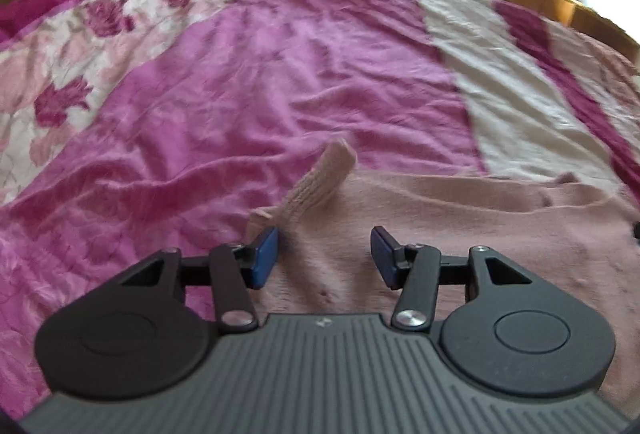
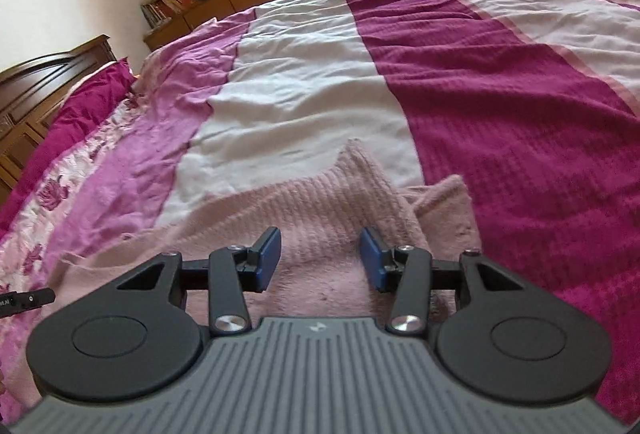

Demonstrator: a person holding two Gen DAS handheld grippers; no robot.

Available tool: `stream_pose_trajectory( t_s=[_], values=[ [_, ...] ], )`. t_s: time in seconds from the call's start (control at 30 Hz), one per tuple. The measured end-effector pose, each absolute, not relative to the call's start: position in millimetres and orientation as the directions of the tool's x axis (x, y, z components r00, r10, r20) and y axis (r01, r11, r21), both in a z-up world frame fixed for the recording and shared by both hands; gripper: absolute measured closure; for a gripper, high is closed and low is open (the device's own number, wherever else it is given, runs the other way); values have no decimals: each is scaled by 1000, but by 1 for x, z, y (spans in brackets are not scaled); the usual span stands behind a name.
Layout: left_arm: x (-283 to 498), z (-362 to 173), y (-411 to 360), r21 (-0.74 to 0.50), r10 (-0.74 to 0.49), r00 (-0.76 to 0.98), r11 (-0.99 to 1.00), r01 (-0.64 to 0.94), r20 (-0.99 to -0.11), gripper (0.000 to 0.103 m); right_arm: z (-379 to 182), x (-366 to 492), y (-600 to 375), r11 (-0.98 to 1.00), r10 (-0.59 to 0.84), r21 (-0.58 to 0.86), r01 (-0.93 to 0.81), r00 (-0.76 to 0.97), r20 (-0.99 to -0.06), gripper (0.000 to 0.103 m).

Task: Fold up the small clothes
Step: 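Open both tools and withdraw them from the folded cardigan, then grasp the cardigan edge with the right tool and lift it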

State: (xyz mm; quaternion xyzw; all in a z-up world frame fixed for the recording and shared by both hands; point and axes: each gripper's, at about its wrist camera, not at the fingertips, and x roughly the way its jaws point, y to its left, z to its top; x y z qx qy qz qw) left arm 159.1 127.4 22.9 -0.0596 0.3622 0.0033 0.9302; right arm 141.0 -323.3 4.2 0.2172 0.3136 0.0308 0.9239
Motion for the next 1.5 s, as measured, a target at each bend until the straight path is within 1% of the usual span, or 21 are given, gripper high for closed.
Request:
stream_pose_trajectory(
  t_s=[0.07,0.13,0.23,0.3,0.53,0.63,0.7,0.77,0.9,1.0,1.03,1.07,1.13,1.27,1.33,1.5],
  values=[
    [164,17,136,-121,-22,731,989,-83,-682,50,1,140,-326,890,199,447,86,810,-552,51],
    [167,14,147,-165,-34,730,980,-109,-683,47,1,139,-327,885,198,457,91,814,-546,51],
    [167,14,158,-207,-50,722,969,-132,-690,48,3,137,-327,876,196,471,105,815,-545,50],
    [163,17,162,-228,-57,717,963,-144,-695,50,7,133,-329,861,197,494,120,817,-542,50],
    [138,34,162,-208,-52,715,969,-133,-697,50,19,93,-336,805,198,575,149,845,-497,43],
    [125,41,160,-167,-31,705,978,-124,-709,50,20,72,-342,780,188,602,169,855,-483,41],
    [114,47,159,-144,-19,707,983,-117,-707,50,21,57,-346,775,175,605,185,856,-486,41],
    [105,52,159,-146,-23,713,983,-111,-701,50,23,45,-350,773,155,600,206,856,-493,39],
    [88,61,156,-162,-41,713,981,-103,-700,50,27,22,-356,767,129,596,238,852,-507,35],
    [75,64,149,-145,-40,705,985,-91,-708,50,32,8,-357,776,116,582,242,853,-510,32],
    [71,64,147,-143,-43,700,986,-85,-713,49,33,4,-357,781,111,576,242,853,-509,30],
    [66,63,144,-143,-47,695,986,-81,-718,42,34,0,-357,784,109,571,242,853,-511,30],
    [56,62,140,-146,-56,688,987,-73,-724,34,35,-5,-356,792,109,562,240,850,-516,29],
    [41,60,133,-131,-45,668,988,-79,-743,34,34,-11,-355,798,114,553,238,842,-527,28],
    [35,59,131,-118,-27,657,988,-95,-753,34,32,-13,-355,794,117,557,243,839,-532,26],
    [22,59,129,-53,32,640,992,-112,-768,34,26,-14,-355,793,120,558,247,833,-539,22]
  ],
)
